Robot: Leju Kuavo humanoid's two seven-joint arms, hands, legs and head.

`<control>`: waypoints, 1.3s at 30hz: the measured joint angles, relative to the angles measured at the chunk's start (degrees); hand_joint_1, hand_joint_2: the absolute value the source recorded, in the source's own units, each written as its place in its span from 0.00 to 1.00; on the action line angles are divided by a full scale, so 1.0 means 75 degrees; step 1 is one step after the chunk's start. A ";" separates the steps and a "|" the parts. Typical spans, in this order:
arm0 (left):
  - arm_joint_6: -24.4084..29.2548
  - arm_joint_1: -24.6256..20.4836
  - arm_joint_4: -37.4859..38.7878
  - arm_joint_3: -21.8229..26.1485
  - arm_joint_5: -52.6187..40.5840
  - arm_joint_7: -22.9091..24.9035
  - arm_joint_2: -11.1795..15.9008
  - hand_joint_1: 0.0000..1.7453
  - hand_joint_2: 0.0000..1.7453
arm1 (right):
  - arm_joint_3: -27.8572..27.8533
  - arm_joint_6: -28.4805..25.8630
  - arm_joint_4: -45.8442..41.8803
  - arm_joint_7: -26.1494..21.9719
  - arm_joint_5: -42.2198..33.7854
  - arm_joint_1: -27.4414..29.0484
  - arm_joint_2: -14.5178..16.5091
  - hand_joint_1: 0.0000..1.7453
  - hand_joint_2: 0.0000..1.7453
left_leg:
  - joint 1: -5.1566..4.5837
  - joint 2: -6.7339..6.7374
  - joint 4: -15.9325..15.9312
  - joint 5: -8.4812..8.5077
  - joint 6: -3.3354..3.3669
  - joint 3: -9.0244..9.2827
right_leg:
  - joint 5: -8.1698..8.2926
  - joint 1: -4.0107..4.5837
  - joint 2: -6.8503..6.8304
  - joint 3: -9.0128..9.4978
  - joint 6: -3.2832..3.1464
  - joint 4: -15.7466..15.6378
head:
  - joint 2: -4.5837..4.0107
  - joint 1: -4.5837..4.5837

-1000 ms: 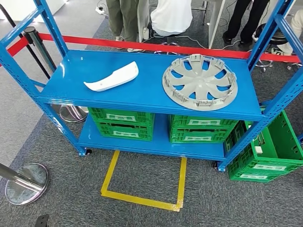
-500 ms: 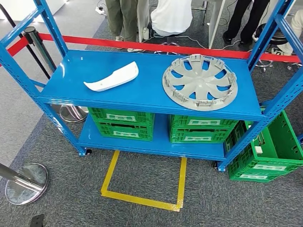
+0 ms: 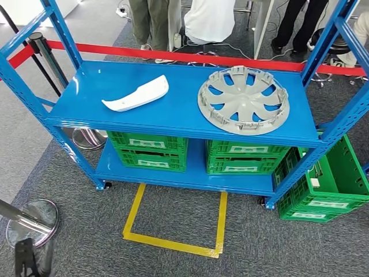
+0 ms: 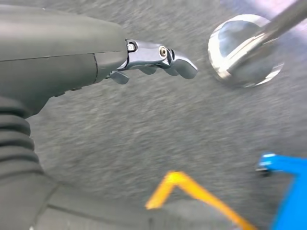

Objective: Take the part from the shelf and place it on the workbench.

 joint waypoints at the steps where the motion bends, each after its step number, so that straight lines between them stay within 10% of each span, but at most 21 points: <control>1: 0.0005 0.0020 -0.0217 -0.0061 0.0092 -0.0082 -0.0019 0.00 0.00 | -0.0052 -0.0003 0.0009 -0.0018 0.0069 -0.0014 0.0001 0.00 1.00 | 0.0000 0.0000 0.0000 0.0000 0.0000 0.0000 | 0.0000 0.0000 0.0000 0.0000 0.0000 0.0000 | 0.0000 -0.0001; 39: 0.0704 0.1416 -0.7426 -0.5427 0.1660 -0.1774 0.0656 0.00 0.00 | -0.0780 0.0026 0.0250 0.0040 0.1711 -0.0268 0.0095 0.00 1.00 | -0.0001 0.0000 0.0001 0.0006 0.0007 -0.0001 | 0.0001 -0.0001 -0.0002 0.0002 0.0000 0.0000 | 0.0000 0.0001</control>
